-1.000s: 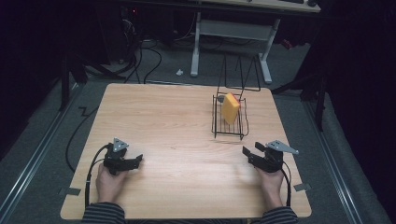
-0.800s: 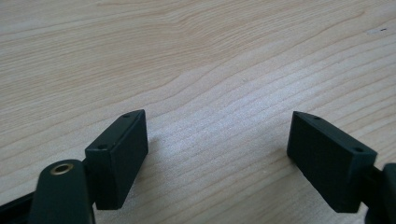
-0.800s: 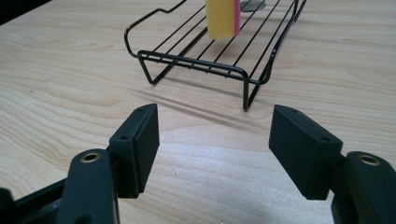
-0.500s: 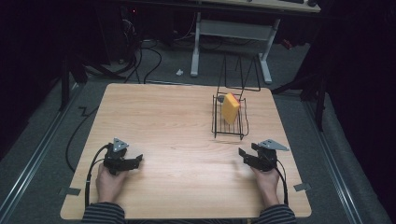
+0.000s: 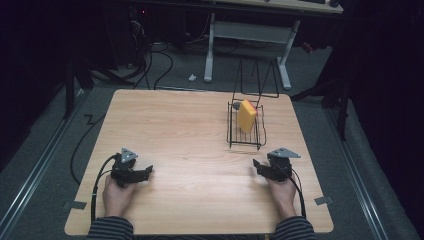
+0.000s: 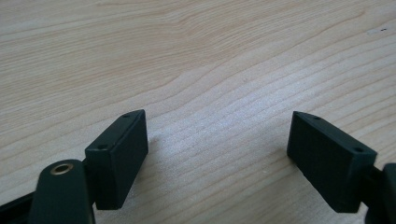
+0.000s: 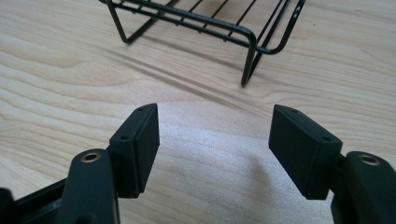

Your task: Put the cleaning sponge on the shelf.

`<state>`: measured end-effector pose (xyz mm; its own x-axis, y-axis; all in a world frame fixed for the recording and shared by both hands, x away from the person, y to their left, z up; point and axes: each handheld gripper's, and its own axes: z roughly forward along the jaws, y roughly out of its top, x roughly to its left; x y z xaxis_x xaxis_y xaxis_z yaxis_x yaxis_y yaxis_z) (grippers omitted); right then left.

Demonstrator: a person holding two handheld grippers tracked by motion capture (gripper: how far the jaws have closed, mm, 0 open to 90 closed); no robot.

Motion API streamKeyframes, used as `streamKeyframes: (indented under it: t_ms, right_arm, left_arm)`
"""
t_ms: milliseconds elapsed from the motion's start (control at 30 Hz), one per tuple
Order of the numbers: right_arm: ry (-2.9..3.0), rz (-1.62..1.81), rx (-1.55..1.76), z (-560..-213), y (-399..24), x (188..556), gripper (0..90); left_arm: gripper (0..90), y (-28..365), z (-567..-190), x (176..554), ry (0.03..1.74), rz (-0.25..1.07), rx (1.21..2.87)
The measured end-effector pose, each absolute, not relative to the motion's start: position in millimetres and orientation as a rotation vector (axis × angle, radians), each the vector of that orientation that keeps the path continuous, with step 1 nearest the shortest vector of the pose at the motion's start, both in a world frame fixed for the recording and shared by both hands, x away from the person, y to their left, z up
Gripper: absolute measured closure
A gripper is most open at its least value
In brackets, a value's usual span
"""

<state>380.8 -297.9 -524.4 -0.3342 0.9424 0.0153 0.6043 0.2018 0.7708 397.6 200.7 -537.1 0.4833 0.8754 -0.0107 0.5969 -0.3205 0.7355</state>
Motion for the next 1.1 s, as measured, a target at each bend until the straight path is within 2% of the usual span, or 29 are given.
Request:
streamKeyframes:
  t_ms: [1100]
  right_arm:
    - [2.056,0.859,1.462,-531,-294,393,31.2]
  left_arm:
    - [20.9,201,-537,398,1.212,0.518,2.042]
